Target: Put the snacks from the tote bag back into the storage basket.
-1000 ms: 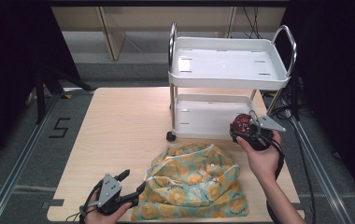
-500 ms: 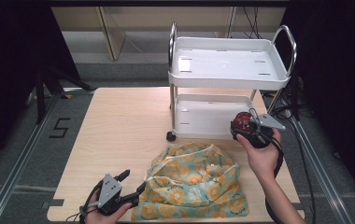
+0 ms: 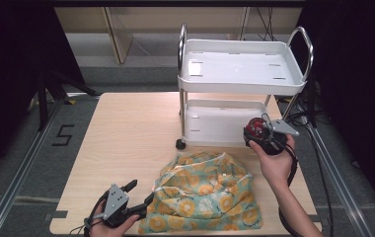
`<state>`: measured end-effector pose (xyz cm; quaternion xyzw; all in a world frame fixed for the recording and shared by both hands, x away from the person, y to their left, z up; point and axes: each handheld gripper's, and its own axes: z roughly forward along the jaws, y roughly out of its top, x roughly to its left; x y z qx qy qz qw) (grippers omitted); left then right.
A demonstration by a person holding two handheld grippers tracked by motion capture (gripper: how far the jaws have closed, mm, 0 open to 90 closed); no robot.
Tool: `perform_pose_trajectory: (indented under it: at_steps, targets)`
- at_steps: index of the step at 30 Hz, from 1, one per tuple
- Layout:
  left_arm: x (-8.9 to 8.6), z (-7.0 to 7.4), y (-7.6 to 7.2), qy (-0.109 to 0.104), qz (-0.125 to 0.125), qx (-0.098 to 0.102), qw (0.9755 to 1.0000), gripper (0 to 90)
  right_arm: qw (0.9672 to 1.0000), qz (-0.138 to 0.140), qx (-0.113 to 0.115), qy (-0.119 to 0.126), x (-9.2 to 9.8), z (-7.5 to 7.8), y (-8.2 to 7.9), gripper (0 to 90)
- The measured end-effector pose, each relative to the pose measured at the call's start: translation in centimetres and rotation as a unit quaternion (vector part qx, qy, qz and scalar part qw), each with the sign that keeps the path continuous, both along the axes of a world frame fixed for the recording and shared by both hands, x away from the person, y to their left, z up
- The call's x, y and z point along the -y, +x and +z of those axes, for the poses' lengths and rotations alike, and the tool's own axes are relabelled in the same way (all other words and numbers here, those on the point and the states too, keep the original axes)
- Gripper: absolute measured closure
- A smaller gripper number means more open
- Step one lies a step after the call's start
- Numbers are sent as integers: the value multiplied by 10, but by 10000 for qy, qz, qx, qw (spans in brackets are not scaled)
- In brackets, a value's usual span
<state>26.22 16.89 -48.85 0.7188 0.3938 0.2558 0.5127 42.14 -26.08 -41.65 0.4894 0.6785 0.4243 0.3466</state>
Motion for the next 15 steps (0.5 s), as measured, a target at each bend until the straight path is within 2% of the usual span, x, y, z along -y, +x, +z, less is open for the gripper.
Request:
perform_pose_trajectory:
  at_steps: [1,2,4,7,9,13,14,15]
  targets:
    - [0,0,0,11,-3,6,10000,289,9999,-60,-39,79,-1,0,0,266]
    - [0,0,0,11,-3,6,10000,289,9998,-131,38,148,-2,-2,0,266]
    - [0,0,0,7,-4,0,10000,290,9999,-73,-62,45,0,0,1,266]
    - [0,0,0,10,-2,-2,10000,289,9998,-110,-42,133,-2,-1,2,266]
    - [0,0,0,7,-1,-7,10000,289,9998,-104,-104,108,-2,-1,2,265]
    - [1,-1,0,3,8,-13,10000,290,9998,-138,-15,105,-2,-1,4,265]
    - [1,-1,0,2,12,-19,10000,290,9997,-180,88,158,-3,-2,5,266]
    - [0,-1,1,40,-33,9,10000,290,9998,-165,31,126,-3,-2,5,265]
